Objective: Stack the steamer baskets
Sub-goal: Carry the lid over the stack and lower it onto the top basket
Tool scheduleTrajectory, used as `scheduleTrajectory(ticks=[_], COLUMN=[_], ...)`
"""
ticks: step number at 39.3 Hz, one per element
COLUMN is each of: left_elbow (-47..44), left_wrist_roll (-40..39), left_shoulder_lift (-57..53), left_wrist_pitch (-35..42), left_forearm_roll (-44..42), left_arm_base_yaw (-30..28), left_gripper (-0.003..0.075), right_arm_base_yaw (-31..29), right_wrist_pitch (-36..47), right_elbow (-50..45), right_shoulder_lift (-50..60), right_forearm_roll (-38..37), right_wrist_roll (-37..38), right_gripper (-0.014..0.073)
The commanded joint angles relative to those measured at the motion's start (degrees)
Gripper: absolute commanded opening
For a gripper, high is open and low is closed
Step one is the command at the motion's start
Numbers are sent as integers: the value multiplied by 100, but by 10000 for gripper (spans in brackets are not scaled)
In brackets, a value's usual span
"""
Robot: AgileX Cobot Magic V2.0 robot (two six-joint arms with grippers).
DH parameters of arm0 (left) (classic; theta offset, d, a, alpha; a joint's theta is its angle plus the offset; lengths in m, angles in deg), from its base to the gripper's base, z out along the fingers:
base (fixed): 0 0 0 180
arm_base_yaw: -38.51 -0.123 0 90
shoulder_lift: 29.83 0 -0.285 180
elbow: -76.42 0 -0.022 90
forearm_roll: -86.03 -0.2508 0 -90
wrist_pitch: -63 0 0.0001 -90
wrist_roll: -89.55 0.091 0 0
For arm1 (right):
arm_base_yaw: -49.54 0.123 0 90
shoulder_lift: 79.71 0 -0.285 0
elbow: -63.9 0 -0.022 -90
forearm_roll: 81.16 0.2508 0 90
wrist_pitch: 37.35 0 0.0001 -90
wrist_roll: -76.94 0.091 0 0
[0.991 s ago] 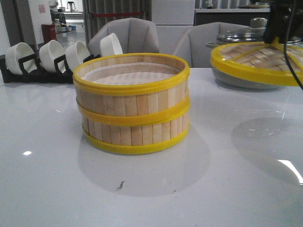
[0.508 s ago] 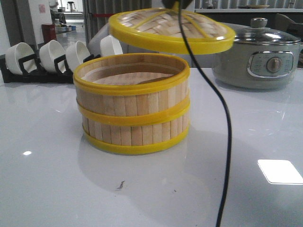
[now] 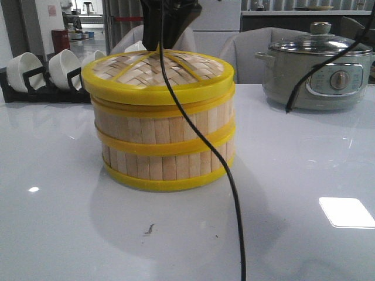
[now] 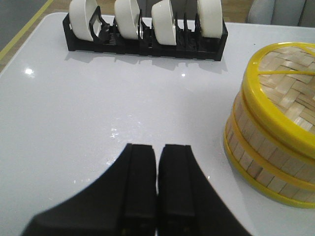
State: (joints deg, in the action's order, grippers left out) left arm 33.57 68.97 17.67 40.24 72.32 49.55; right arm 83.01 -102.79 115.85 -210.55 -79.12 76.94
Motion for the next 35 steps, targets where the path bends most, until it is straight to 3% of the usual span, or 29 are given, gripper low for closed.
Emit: scheduleTrajectory(ticks=[1,31,35], left_elbow=[153,153,153], left_wrist_roll=[-51,-51,-51], left_shoulder_lift=[8,8,8], left_wrist_pitch=[484,484,484], left_forearm_roll=[-47,-47,-47], left_arm_base_yaw=[37,37,37], left_gripper=[95,95,95], right_arm_base_yaw=[-24,-24,-24], right_wrist_pitch=[288,464,464], right_elbow=[228,228,228], right_shoulder_lift=[354,162,162], right_forearm_roll=[-129,-134,-129], right_wrist_roll=[-50,-45,0], right_gripper=[55,60,129])
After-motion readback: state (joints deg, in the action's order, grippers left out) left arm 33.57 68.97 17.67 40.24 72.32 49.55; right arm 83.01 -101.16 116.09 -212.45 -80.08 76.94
